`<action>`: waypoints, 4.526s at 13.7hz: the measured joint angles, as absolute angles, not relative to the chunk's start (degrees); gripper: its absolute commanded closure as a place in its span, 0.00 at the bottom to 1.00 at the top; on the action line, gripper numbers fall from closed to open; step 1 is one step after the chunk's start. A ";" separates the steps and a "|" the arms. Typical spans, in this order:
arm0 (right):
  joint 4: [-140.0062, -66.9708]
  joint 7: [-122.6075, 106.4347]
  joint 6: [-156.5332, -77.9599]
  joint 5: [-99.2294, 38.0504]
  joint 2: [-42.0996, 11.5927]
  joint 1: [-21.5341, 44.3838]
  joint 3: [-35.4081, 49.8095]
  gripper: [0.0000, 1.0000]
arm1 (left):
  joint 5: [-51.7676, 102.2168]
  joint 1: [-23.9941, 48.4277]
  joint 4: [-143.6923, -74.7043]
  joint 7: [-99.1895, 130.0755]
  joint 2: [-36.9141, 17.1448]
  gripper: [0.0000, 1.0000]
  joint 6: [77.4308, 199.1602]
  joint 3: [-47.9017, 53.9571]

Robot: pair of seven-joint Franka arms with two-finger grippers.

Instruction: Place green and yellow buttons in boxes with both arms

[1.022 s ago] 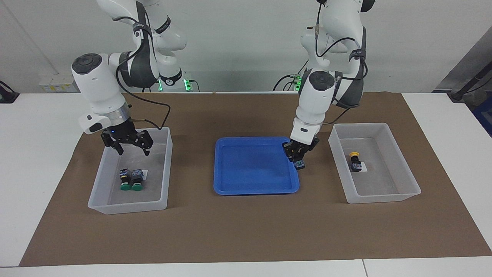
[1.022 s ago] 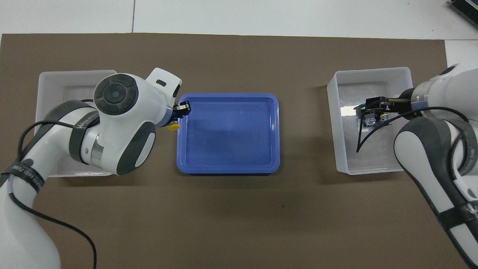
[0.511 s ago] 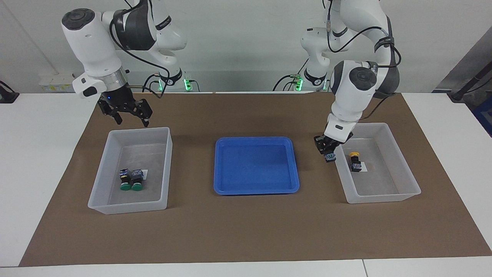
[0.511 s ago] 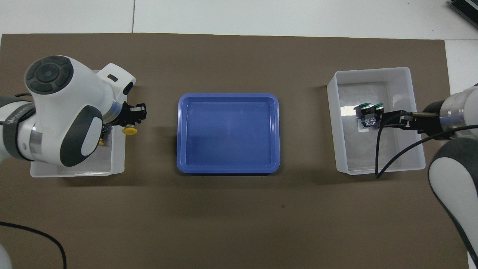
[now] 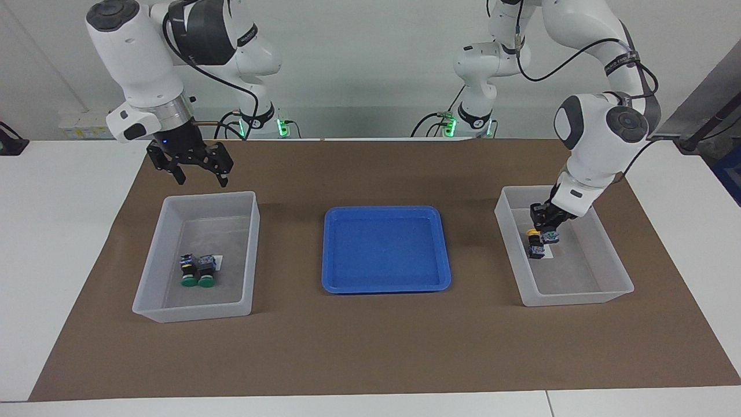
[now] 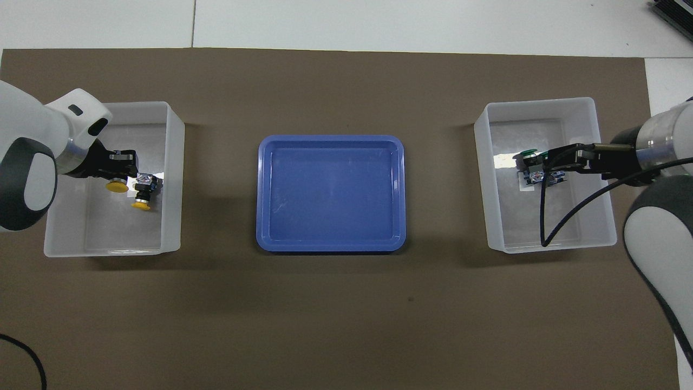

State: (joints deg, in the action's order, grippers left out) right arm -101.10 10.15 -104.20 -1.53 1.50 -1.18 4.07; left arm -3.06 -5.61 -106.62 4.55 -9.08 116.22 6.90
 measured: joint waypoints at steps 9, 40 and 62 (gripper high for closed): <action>-101.88 10.15 -103.49 -1.52 1.13 -1.67 3.97 0.00 | -3.07 -12.93 -117.84 -6.97 -9.40 1.00 135.95 6.98; -101.87 10.15 -103.49 -1.52 1.18 -1.68 4.02 0.00 | -0.73 -7.14 -88.48 -6.43 -1.51 0.00 88.95 8.64; -101.87 10.15 -103.49 -1.52 1.18 -1.68 4.02 0.00 | -0.63 -7.16 -91.84 -6.12 -0.11 0.00 88.21 8.27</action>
